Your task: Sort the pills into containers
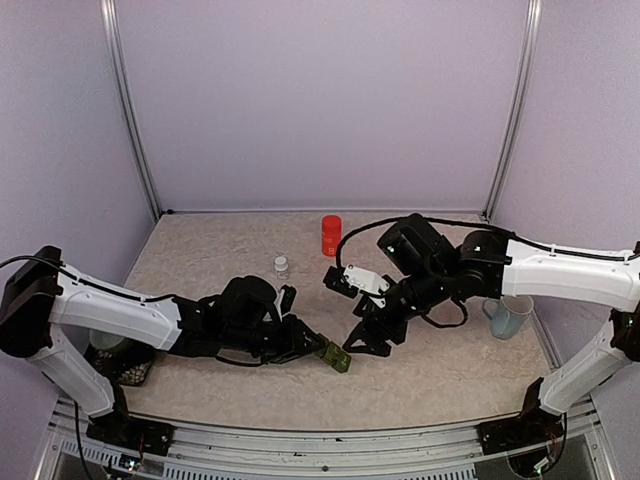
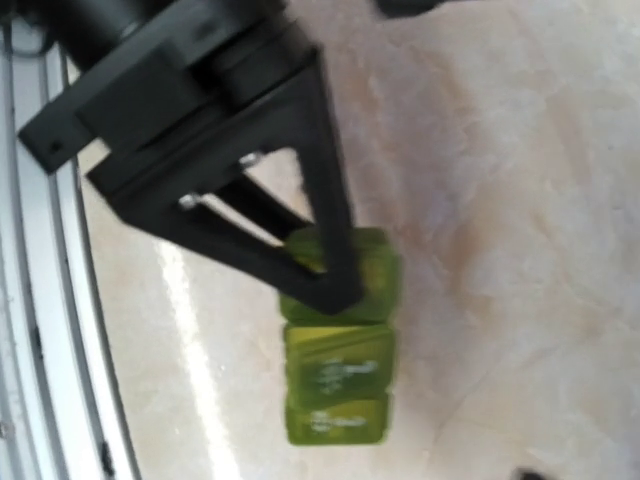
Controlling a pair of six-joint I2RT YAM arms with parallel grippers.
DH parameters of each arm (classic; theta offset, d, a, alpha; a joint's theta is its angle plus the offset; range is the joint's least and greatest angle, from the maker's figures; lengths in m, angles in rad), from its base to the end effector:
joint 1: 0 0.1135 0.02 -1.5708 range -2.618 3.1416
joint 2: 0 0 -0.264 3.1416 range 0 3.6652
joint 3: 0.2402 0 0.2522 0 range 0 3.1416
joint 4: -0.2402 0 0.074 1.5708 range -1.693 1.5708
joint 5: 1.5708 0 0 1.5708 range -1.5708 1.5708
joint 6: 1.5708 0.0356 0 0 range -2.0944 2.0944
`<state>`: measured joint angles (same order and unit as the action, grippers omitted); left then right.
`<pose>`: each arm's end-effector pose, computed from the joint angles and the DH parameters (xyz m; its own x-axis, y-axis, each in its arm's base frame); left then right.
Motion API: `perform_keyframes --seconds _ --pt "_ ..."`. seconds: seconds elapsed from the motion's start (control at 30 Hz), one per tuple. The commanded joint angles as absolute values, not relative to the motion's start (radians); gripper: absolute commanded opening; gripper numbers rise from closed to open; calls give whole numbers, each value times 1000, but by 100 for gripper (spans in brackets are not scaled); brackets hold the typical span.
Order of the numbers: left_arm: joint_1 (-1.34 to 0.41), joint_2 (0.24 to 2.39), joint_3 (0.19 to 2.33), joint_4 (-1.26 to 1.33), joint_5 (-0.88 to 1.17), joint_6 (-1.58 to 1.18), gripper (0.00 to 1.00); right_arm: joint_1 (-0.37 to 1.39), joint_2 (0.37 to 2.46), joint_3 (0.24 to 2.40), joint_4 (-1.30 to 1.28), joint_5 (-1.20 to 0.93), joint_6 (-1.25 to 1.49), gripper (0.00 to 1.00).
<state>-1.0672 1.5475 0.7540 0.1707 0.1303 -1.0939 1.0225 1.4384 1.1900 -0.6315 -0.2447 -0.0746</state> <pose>0.1490 -0.2801 0.1811 -0.9460 -0.1085 -0.3055 0.1719 0.6311 -0.7564 0.1524 0.2661 0.2895 -0.3329 -0.6837 -0.6494 -0.9359 0.3239 0.1387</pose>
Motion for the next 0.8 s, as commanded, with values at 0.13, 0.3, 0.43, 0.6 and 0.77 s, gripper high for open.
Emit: perform_keyframes --seconds 0.13,0.3,0.43,0.6,0.77 --pt "-1059 1528 758 199 141 -1101 4 1124 1454 1124 -485 3 -26 100" --pt "-1058 1524 760 194 142 -1101 4 1145 1510 1130 -477 116 -13 100" --pt "-1057 1516 759 193 138 -1103 4 1156 1547 1123 -463 123 -8 100" --pt "-1052 1516 761 190 139 -1103 4 1160 1554 1116 -436 100 1 100" --pt "-1051 1516 768 190 141 -1099 4 1161 1581 1114 -436 124 11 100"
